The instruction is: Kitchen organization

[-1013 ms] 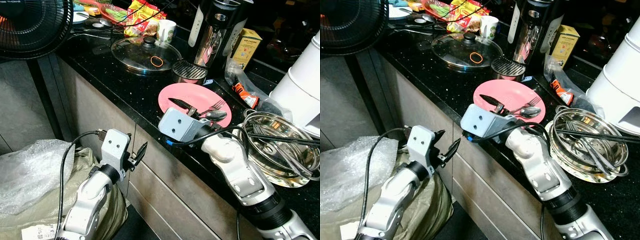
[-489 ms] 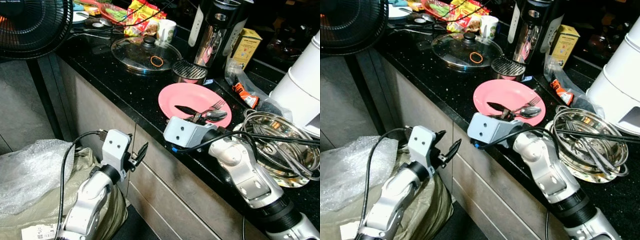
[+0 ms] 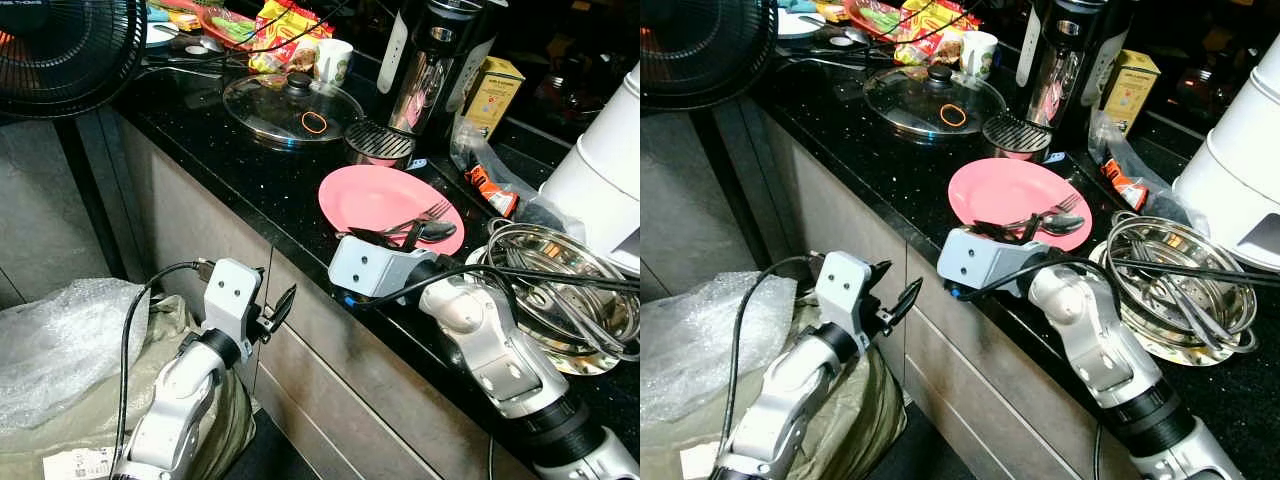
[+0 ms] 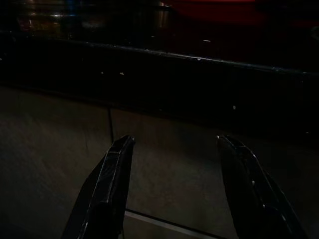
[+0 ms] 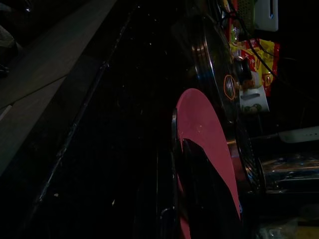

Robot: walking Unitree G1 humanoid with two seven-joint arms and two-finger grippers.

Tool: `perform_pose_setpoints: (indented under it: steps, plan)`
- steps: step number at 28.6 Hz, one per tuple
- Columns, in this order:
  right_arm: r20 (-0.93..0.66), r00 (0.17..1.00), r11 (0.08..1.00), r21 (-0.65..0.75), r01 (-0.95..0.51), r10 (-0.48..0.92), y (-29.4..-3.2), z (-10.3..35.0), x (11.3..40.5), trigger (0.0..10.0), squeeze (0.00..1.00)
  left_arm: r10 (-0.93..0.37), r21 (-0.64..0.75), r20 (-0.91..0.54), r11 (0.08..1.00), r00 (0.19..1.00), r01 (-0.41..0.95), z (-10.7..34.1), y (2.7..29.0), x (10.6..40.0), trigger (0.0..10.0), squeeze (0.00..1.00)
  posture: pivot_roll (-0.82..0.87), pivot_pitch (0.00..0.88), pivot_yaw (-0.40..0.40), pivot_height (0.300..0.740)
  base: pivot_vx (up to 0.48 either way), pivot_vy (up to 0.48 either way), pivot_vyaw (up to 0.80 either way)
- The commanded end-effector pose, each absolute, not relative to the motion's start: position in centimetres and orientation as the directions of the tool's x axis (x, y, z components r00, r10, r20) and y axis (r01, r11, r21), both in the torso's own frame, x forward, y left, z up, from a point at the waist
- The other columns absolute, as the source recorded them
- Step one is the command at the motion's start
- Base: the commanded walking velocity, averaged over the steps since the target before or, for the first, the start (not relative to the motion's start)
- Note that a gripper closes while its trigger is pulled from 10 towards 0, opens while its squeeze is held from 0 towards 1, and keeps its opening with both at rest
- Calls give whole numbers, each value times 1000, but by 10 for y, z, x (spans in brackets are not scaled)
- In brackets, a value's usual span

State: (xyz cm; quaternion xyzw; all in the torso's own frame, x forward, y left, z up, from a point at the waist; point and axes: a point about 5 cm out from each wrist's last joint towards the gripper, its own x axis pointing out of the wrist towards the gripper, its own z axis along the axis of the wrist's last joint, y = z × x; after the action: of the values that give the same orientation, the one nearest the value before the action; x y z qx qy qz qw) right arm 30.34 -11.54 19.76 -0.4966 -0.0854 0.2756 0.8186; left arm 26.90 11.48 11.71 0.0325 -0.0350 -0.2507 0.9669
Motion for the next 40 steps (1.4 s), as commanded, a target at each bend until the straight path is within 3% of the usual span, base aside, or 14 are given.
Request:
perform_pose_setpoints:
  steps: [1, 15, 19, 28, 40]
  plan:
    - [-156, 841, 352, -857, -376, 518, -119, 193, 304, 0, 0, -496, 74, 35, 867, 867, 493, 114, 112, 269, 10000, 0, 145, 40, -146, 740, 0, 0, 0]
    - [-139, 826, 389, -832, -397, 546, -116, 194, 301, 0, 0, -496, 70, 35, 867, 867, 493, 113, 112, 269, 10000, 0, 145, 39, -148, 740, 0, 0, 0]
    - [-90, 740, 399, -795, -456, 667, -96, 195, 289, 0, 0, -497, 71, 34, 867, 867, 494, 114, 112, 269, 10000, 0, 145, 40, -147, 740, 0, 0, 0]
    - [-66, 695, 398, -780, -484, 716, -86, 197, 282, 0, 0, -498, 71, 32, 866, 866, 495, 113, 113, 269, 10000, 0, 145, 41, -144, 740, 0, 0, 0]
    - [175, 720, 445, -872, -204, 672, -77, 223, 287, 0, 0, -500, 71, 31, 865, 865, 497, 113, 112, 269, 10000, 0, 147, 36, -146, 740, 0, 0, 0]
